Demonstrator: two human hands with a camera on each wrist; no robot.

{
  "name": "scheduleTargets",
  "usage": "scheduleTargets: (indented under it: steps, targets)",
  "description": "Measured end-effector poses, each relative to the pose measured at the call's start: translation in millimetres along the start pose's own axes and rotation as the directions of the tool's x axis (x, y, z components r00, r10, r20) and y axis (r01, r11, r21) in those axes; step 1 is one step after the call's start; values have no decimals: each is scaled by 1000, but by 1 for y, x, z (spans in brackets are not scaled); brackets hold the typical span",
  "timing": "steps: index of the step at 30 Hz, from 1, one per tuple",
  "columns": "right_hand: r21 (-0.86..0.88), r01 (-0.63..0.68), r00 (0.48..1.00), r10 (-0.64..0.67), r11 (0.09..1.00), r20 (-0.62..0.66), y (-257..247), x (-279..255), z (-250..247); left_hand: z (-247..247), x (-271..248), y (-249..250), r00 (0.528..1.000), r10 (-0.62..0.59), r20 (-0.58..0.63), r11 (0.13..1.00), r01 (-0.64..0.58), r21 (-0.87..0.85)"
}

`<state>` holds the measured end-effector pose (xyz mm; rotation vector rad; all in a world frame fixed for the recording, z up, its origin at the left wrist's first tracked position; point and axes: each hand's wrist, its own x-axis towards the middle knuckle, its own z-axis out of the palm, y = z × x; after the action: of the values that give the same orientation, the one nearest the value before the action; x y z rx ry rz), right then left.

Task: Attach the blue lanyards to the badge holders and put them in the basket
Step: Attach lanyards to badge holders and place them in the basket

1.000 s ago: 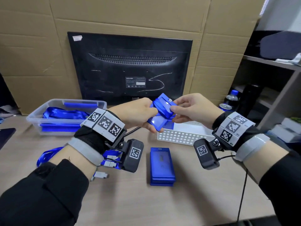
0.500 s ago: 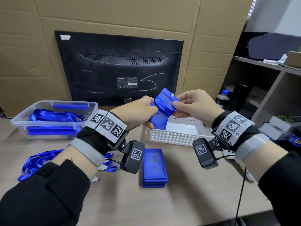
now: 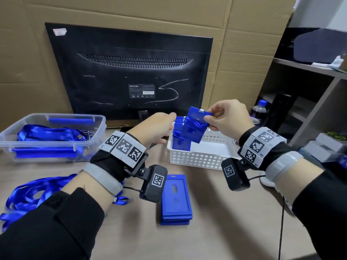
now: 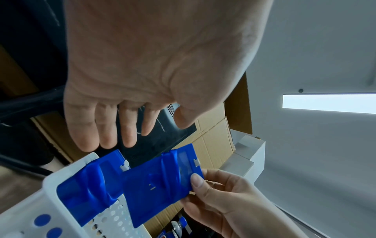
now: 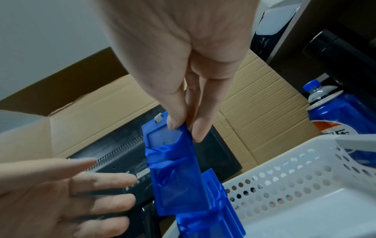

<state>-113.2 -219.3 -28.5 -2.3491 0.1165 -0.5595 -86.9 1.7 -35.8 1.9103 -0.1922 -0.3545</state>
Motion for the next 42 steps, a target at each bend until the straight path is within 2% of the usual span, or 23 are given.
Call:
scheduleTargets:
  steps: [4,8,17,21,32,38,40,42]
  targets:
    - [-75,5,996,2,997,93,7,6,21,2,12,-10,999,-22,30,997,24,-72]
    - [-127,-16,983,39,992,177,13,14,38,3,22,-18,998,-32,57,998,34,-43]
    - [-179,-20,962,67,984,263,19,25,57,3,41,-27,998,-43,47,999,45,-24]
    - [-205,-2,961,58,979,269,20,27,59,4,44,-29,997,-41,59,999,41,1]
    - [-120,-93,961,121,988,250,24,28,57,3,41,-26,994,-52,92,999,50,17]
    - [-88,-53,985,67,995,159,16,20,47,-1,26,-17,999,-25,20,998,24,55]
    - [-33,-40,966,47,999,253,4,12,43,-4,18,-15,1000,-17,10,998,16,64]
    - [-25,3,889,8,1000,457,-11,-1,41,-9,8,-14,1000,-18,10,998,18,67]
